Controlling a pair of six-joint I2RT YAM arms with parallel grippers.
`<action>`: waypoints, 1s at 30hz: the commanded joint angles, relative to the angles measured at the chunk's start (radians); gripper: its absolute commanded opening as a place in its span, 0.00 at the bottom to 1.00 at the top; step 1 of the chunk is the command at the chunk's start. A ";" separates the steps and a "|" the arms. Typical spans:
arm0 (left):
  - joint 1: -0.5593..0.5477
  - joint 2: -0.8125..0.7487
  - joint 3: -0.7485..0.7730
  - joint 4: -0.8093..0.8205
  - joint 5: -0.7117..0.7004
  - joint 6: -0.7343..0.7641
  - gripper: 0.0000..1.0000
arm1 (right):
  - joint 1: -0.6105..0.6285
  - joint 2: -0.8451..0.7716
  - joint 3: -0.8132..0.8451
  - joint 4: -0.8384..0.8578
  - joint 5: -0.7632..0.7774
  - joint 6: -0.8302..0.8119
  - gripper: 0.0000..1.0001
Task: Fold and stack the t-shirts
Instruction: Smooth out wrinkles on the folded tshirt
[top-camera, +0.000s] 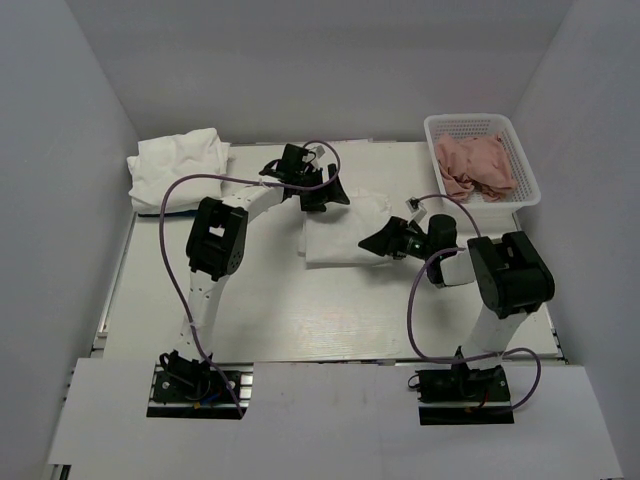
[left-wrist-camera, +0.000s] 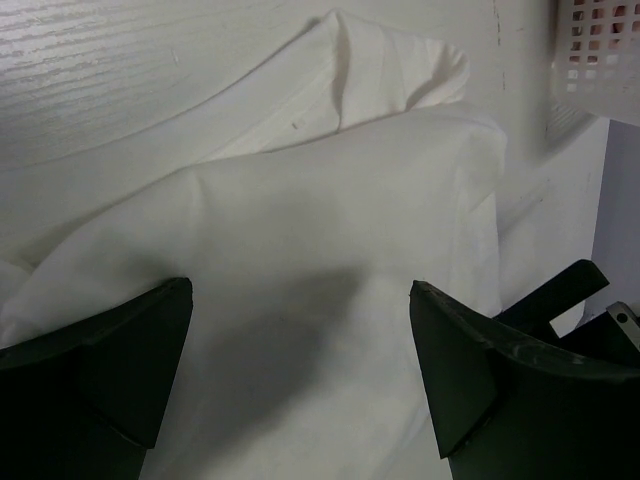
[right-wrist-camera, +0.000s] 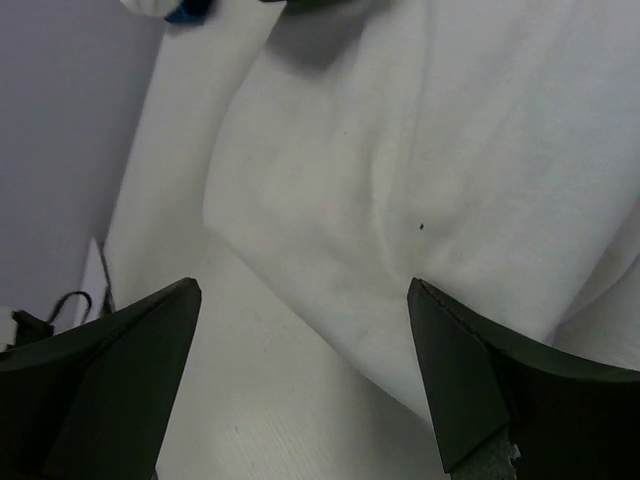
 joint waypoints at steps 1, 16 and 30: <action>0.004 0.000 0.001 -0.021 -0.007 0.015 1.00 | -0.039 0.126 -0.095 0.348 -0.067 0.198 0.90; 0.005 -0.157 0.096 -0.104 -0.097 0.093 1.00 | -0.055 -0.202 -0.008 0.008 -0.040 -0.063 0.90; -0.006 -0.337 -0.246 -0.233 -0.182 0.173 1.00 | -0.055 -0.691 0.141 -0.660 0.435 -0.451 0.90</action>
